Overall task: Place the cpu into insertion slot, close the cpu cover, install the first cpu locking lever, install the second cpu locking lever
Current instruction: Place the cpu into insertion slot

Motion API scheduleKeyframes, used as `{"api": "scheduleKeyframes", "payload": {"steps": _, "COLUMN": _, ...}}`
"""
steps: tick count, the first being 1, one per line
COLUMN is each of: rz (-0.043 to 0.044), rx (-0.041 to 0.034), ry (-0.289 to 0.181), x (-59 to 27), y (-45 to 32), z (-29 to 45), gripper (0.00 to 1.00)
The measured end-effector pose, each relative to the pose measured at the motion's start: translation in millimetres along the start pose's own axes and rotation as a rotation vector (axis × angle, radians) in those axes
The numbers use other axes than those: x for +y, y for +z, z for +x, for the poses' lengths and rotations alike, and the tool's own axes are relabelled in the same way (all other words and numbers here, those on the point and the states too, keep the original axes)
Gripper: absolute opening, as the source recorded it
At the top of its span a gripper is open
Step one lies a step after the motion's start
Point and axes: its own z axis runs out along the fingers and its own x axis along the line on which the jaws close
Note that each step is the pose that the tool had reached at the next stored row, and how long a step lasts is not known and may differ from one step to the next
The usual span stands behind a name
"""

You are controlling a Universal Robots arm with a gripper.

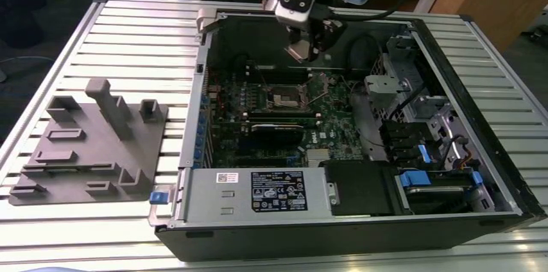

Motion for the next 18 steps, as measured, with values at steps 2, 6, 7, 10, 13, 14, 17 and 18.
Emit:
{"api": "scheduleKeyframes", "payload": {"steps": 2, "rz": -0.0006, "rx": -0.0042, "ry": 0.036, "x": 0.0, "y": 0.0, "z": 0.0, "gripper": 0.54}}
{"api": "scheduleKeyframes", "payload": {"steps": 6, "rz": -0.0023, "rx": -0.0168, "ry": 0.145, "x": 0.0, "y": 0.1, "z": 0.0, "gripper": 0.54}}
{"api": "scheduleKeyframes", "payload": {"steps": 7, "rz": -0.0027, "rx": -0.0189, "ry": 0.162, "x": 0.0, "y": 0.1, "z": 0.0, "gripper": 0.54}}
{"api": "scheduleKeyframes", "payload": {"steps": 10, "rz": -0.0035, "rx": -0.0253, "ry": 0.217, "x": 0.0, "y": 0.2, "z": 0.0, "gripper": 0.54}}
{"api": "scheduleKeyframes", "payload": {"steps": 13, "rz": -0.0044, "rx": -0.0316, "ry": 0.27, "x": 0.0, "y": 0.2, "z": 0.0, "gripper": 0.54}}
{"api": "scheduleKeyframes", "payload": {"steps": 14, "rz": -0.0046, "rx": -0.033, "ry": 0.282, "x": 0.0, "y": 0.2, "z": -0.1, "gripper": 0.54}}
{"api": "scheduleKeyframes", "payload": {"steps": 17, "rz": -0.0047, "rx": -0.0333, "ry": 0.286, "x": -0.1, "y": 0.2, "z": 0.0, "gripper": 0.54}}
{"api": "scheduleKeyframes", "payload": {"steps": 18, "rz": -0.0047, "rx": -0.0334, "ry": 0.286, "x": 0.0, "y": 0.2, "z": 0.0, "gripper": 0.54}}
